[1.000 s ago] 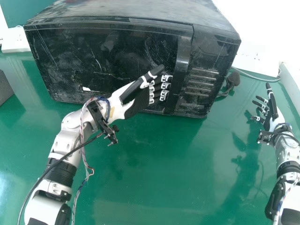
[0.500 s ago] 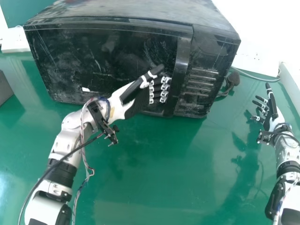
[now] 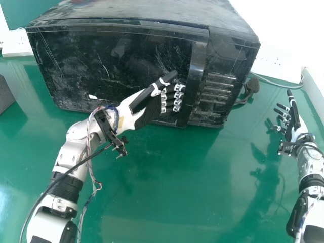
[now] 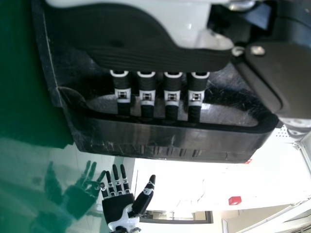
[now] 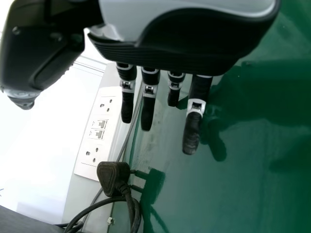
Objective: Open the door of oven
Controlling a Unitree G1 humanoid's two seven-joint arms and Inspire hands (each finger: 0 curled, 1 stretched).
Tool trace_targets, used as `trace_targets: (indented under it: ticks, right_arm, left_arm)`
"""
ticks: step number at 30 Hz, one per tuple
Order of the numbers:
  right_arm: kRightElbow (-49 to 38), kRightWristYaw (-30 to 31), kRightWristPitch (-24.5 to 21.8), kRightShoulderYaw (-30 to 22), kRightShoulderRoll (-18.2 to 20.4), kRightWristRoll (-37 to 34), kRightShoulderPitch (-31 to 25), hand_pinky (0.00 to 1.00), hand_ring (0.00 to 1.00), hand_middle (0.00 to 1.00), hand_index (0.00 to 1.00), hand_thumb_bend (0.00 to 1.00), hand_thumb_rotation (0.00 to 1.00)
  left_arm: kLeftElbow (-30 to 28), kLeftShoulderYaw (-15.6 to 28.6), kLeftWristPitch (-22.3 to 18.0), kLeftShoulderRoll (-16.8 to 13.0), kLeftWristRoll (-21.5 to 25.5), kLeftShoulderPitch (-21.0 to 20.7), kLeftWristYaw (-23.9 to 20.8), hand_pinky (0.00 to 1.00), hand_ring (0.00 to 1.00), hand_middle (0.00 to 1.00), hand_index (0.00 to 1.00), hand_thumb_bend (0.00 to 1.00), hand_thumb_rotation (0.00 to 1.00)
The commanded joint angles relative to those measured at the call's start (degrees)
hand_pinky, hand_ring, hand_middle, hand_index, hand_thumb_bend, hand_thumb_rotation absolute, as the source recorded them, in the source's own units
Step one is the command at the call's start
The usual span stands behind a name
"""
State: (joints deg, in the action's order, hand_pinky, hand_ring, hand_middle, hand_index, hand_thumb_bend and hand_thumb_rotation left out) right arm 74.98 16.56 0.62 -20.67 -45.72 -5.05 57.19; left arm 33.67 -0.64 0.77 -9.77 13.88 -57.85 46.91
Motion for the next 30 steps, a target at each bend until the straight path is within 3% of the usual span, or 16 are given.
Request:
trace_targets:
  ticks: [1,6,18,23,26,30]
  right_arm:
    - [2.2,0.4,-2.7,0.4,1.3,0.8,-3.4,0.75,0.77,0.82,0.84,0.98,1.0]
    - [2.1,0.4,-3.0,0.6,1.3,0.8,-3.2,0.69,0.75,0.81,0.82,1.0,0.99]
    - [2.1,0.8,-3.0,0.4,1.3,0.8,-3.3,0.81,0.81,0.83,0.85,1.0,1.0]
    - [2.0,0.7,-3.3,0.1,1.4,0.5,-3.1,0.71,0.76,0.83,0.86,1.0,0.98]
    - [1.9,0.9,-3.0,0.3,1.5,0.7,-3.0,0.78,0.81,0.84,0.86,1.0,0.99]
    - [1.9,0.9,-3.1,0.2,1.6,0.5,-3.0,0.74,0.75,0.82,0.86,0.98,1.0]
  left_arm:
    - [-1.4,-0.1,1.0,0.2,0.7,0.8,0.8,0.45,0.57,0.65,0.71,1.0,0.89]
    - [-1.6,0.1,1.8,0.4,1.4,0.8,1.4,0.43,0.55,0.62,0.69,1.0,0.89]
    - [-5.8,-0.3,3.8,0.1,1.4,2.6,1.5,0.35,0.46,0.55,0.64,1.0,0.88]
    - [-8.1,-0.8,4.1,-0.3,1.5,3.7,2.4,0.35,0.44,0.54,0.64,1.0,0.88]
    - [-9.7,-1.0,3.9,-0.4,1.3,4.5,2.5,0.34,0.44,0.54,0.63,1.0,0.89]
    - [-11.5,-1.1,4.1,-0.5,1.1,5.5,2.0,0.34,0.44,0.54,0.63,1.0,0.88]
